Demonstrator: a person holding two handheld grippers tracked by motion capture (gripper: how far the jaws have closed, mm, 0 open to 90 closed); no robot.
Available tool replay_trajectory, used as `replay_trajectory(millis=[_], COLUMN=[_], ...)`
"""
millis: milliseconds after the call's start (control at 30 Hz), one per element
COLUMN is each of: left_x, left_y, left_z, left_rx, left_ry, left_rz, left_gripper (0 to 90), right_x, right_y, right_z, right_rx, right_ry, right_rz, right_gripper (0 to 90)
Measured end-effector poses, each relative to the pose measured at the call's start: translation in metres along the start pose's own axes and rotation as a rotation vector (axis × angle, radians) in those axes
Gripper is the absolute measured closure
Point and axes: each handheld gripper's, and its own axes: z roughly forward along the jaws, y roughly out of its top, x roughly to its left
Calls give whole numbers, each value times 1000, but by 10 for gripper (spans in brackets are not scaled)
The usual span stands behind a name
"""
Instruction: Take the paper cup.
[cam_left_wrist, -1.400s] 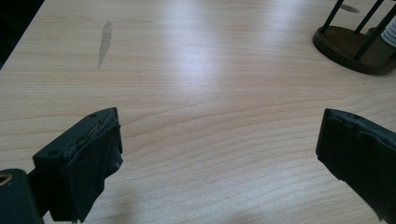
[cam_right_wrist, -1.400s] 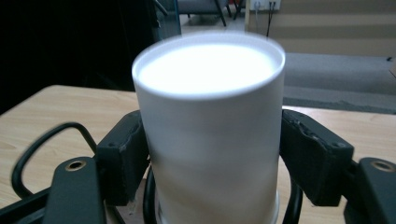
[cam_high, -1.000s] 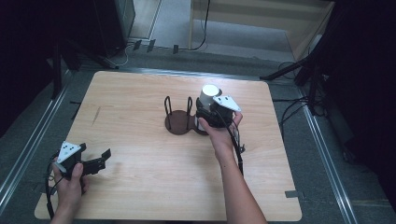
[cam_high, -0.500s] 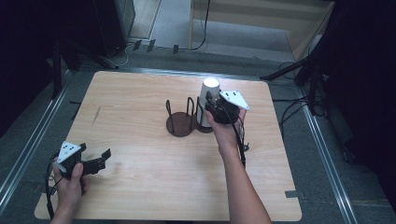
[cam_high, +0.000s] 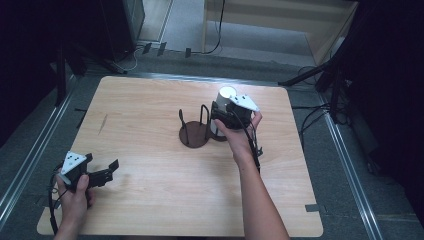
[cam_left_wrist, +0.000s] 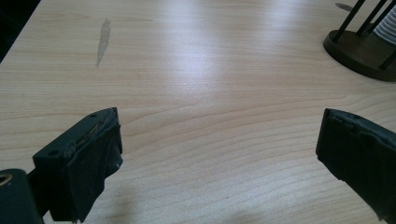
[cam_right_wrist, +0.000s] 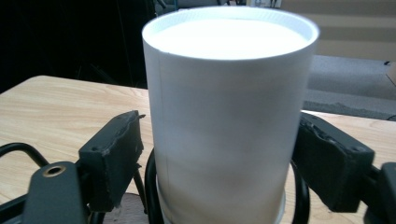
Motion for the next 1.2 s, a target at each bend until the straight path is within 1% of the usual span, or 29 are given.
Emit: replay_trajectory(millis=[67, 133, 200, 233, 300, 533, 600, 667, 767, 933, 1067, 1200], left_x=[0, 0, 0, 0, 0, 0, 0, 0, 0, 0, 0, 0], left_y=[0, 0, 0, 0, 0, 0, 0, 0, 0, 0, 0, 0], left_z=[0, 0, 0, 0, 0, 0, 0, 0, 0, 0, 0, 0], left_rx=[0, 0, 1, 2, 1, 2, 2, 2, 1, 3, 3, 2], left_ry=[0, -1, 0, 0, -1, -2, -2, -2, -2, -2, -2, -1], left_rz=[0, 0, 0, 1, 1, 2, 1, 2, 1, 3, 3, 2], left_gripper=[10, 10, 10, 10, 10, 10, 10, 11, 10, 10, 10, 10], right_x=[-1, -1, -2, -2, -1, -2, -1, 0, -1, -1, 0, 4], right_y=[-2, -4, -5, -5, -6, -4, -2, 0, 3, 5, 11, 21], right_z=[5, 7, 8, 7, 6, 2, 0, -2, -2, -3, -7, -11], right_rx=[17, 25, 13, 8, 5, -12, -16, -16, -6, 5, -31, -42], right_ry=[-5, -16, -13, -15, -14, -17, -18, -29, -25, -26, -21, -24], right_rz=[4, 11, 25, 14, 11, 19, 18, -14, -9, -18, -6, -25], right_gripper=[188, 232, 243, 249, 252, 260, 260, 259, 257, 264, 285, 287])
